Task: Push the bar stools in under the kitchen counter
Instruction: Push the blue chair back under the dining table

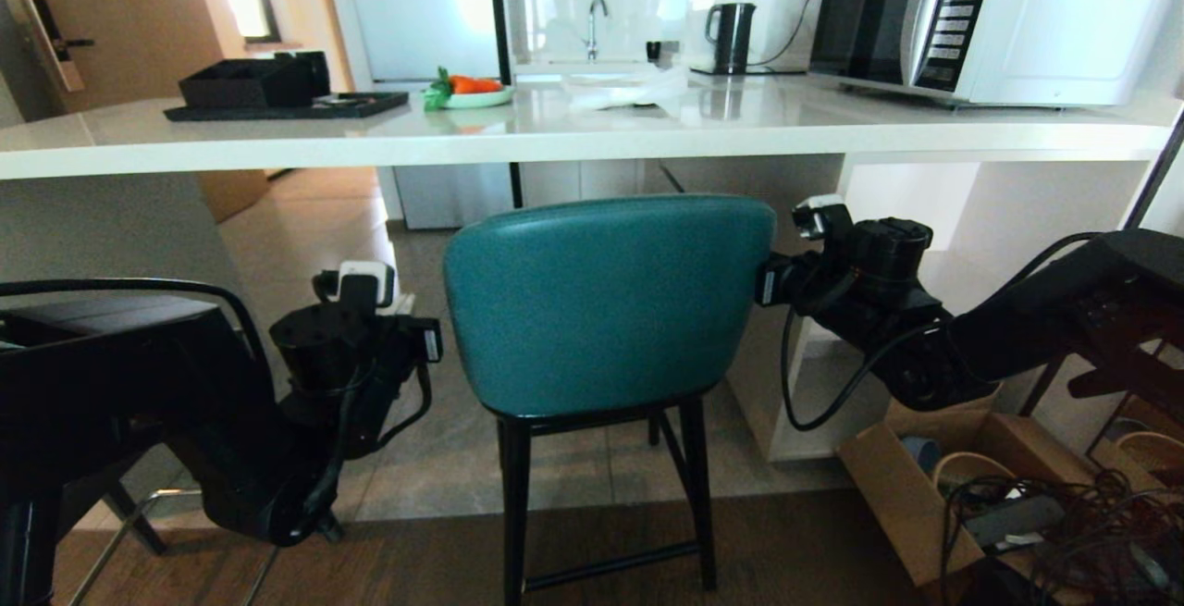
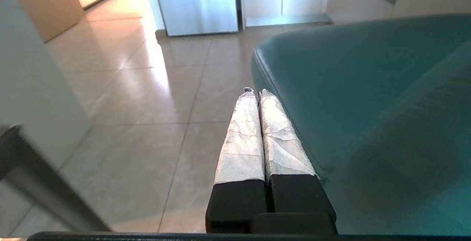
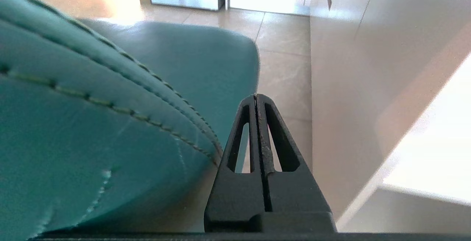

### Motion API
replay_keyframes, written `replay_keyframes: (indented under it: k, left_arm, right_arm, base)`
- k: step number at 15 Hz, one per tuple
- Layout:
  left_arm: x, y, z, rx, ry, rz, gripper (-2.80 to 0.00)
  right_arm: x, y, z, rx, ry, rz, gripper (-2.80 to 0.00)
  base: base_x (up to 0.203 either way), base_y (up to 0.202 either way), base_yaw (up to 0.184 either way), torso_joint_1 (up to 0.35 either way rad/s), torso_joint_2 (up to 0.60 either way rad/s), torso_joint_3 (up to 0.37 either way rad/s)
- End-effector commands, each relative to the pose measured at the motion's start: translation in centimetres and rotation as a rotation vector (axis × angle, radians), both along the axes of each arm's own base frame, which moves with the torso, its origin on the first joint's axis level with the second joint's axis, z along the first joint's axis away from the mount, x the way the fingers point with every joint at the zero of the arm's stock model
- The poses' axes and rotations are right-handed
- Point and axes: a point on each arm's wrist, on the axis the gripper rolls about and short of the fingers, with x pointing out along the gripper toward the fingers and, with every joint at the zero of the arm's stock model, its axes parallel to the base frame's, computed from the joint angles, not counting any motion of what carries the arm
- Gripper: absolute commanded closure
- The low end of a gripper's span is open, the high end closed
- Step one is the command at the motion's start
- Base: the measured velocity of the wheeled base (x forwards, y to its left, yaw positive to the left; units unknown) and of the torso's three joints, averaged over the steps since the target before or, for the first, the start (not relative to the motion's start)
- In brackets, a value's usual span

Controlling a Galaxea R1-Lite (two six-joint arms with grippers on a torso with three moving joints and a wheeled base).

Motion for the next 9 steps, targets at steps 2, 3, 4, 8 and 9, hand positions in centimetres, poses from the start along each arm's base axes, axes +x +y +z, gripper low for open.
replay_keyframes:
  k: [2,3,4,8,9]
  left_arm:
    - [-0.3,0.1,0.4,-0.004,-0.012,0.004,0.0]
    - [-0.6,0.2,0.3,-0.001,-0.003,0.003,0.0]
    - [-1.0,0.1,0.1,0.003,0.011,-0.002,0.0]
    - [-4.0,-0.1,-1.8,0.036,0.131,-0.015,0.0]
    - [-5.2,-0.2,-1.9,0.032,0.155,-0.01,0.0]
  right_arm:
    - [-0.8,-0.2,0.5,0.002,-0.011,0.001,0.0]
    - [-0.8,-0.2,0.5,0.001,-0.011,0.002,0.0]
    - [-1.0,-0.3,0.5,0.001,-0.008,0.002,0.0]
    - [-1.8,-0.4,0.0,0.0,-0.004,0.003,0.0]
    - [-1.8,-0.5,-0.1,-0.001,-0.002,0.002,0.0]
  base:
    - [0.188,0.0,0.003,0.003,0.01,0.001]
    - [0.185,0.0,0.001,0.003,0.0,0.005]
    - [0.197,0.0,0.001,0.002,0.0,0.003]
    - [0.176,0.0,0.002,0.004,0.0,0.002]
    - [0.0,0.0,0.0,0.0,0.0,0.0]
